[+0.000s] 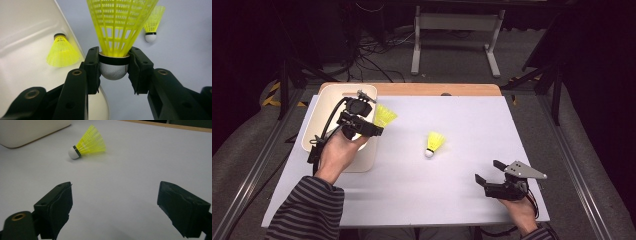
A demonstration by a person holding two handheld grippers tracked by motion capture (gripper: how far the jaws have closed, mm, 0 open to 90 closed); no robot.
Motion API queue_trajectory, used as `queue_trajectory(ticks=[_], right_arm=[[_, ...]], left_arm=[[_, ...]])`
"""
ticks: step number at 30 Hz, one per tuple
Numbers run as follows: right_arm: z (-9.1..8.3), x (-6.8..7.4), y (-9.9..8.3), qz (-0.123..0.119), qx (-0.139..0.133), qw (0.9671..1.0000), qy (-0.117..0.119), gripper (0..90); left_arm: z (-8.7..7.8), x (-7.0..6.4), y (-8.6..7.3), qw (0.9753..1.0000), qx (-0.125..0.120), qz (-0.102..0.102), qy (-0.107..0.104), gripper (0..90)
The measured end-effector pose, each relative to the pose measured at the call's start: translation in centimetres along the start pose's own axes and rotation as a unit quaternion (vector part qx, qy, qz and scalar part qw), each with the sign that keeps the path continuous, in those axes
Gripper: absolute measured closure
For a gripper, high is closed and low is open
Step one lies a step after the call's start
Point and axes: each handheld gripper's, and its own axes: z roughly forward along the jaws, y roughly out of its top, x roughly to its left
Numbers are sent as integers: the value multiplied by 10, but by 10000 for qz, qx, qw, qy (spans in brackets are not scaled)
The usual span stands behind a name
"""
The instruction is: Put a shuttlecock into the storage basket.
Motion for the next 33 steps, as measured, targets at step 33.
queue_trajectory(ticks=[33], right_arm=[[0,0,0,5,9,10000,-6,134]], left_arm=[[-10,27,-7,9992,-100,-366,98,641]])
